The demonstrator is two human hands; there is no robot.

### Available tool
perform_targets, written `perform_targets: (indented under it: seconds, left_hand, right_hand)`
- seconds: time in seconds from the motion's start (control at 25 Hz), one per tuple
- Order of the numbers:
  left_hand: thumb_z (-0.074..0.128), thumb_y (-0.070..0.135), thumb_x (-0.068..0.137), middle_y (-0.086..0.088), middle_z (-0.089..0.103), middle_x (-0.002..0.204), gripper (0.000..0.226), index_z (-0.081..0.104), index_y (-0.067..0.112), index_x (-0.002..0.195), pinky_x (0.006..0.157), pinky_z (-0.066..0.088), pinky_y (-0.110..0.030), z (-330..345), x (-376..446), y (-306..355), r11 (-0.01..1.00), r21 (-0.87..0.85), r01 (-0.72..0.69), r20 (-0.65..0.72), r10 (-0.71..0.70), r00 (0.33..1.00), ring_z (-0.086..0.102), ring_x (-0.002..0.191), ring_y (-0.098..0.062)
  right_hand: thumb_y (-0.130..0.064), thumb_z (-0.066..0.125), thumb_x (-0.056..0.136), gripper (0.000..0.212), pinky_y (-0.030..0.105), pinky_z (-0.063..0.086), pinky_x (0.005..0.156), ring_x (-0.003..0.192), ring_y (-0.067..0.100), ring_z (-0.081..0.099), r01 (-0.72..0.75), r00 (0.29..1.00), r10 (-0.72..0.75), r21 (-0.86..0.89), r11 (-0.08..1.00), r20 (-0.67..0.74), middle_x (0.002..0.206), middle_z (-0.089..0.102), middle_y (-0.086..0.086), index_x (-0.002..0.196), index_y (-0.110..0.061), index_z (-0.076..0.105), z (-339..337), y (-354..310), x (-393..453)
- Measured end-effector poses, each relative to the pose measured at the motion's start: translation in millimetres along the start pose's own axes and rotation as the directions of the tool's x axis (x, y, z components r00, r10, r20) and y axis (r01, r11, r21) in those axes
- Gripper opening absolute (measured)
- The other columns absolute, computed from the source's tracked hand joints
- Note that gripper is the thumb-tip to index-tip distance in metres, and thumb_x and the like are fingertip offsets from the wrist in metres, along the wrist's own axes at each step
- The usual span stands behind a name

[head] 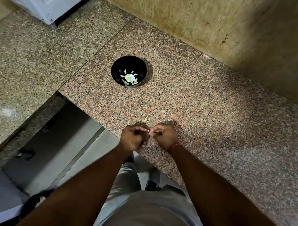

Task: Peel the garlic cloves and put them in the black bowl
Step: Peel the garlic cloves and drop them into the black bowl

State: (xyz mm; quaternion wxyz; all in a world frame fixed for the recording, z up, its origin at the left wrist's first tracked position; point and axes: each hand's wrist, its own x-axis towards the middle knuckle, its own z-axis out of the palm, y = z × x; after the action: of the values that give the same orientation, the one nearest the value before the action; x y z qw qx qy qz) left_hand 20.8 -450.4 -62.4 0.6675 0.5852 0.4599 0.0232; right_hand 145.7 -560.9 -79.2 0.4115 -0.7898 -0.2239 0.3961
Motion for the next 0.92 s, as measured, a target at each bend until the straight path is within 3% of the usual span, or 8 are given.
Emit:
perform_targets:
  seconds: [0.2, 0.36, 0.72, 0.92]
  left_hand:
    - [0.071, -0.008, 0.088, -0.025, 0.073, 0.079, 0.008, 0.071, -0.014, 0.094, 0.053, 0.058, -0.036, -4.0, 4.2, 4.8, 0.984, -0.138, 0.115, 0.046, -0.109, 0.993, 0.065, 0.059, -0.029]
    - [0.072, -0.006, 0.088, -0.028, 0.074, 0.089, 0.011, 0.071, -0.013, 0.097, 0.057, 0.060, -0.032, -5.8, 7.6, 3.4, 0.962, -0.230, 0.144, 0.055, -0.135, 0.989, 0.070, 0.064, -0.029]
    - [0.066, -0.011, 0.089, -0.015, 0.073, 0.081, 0.011, 0.070, -0.005, 0.097, 0.059, 0.062, -0.032, 0.1, 9.9, 4.8, 0.901, -0.379, 0.213, 0.082, -0.197, 0.977, 0.070, 0.063, -0.020]
    - [0.063, -0.009, 0.093, -0.018, 0.072, 0.083, 0.010, 0.071, -0.004, 0.097, 0.057, 0.060, -0.030, 2.2, 11.7, 0.8, 0.914, -0.350, 0.207, 0.070, -0.195, 0.978, 0.069, 0.064, -0.021]
  right_hand:
    - [0.004, 0.071, 0.089, 0.017, 0.031, 0.057, 0.069, 0.075, 0.016, 0.067, -0.132, 0.991, 0.122, 0.255, 0.958, 0.052, 0.085, 0.076, 0.006, 0.087, -0.012, 0.076, -3.0, -0.5, -1.0]
    - [0.008, 0.069, 0.089, 0.016, 0.036, 0.061, 0.072, 0.079, 0.022, 0.068, -0.204, 0.979, 0.187, 0.433, 0.878, 0.081, 0.090, 0.077, 0.012, 0.091, -0.007, 0.075, -4.6, -3.0, -1.5]
    - [0.009, 0.070, 0.087, 0.018, 0.035, 0.062, 0.070, 0.083, 0.023, 0.072, -0.271, 0.962, 0.206, 0.569, 0.777, 0.177, 0.097, 0.077, 0.012, 0.104, 0.001, 0.072, -11.8, -7.2, -1.3]
    - [0.008, 0.068, 0.088, 0.019, 0.035, 0.063, 0.070, 0.085, 0.025, 0.074, -0.308, 0.951, 0.254, 0.575, 0.758, 0.174, 0.101, 0.077, 0.015, 0.107, 0.004, 0.071, -11.9, -6.1, 1.3]
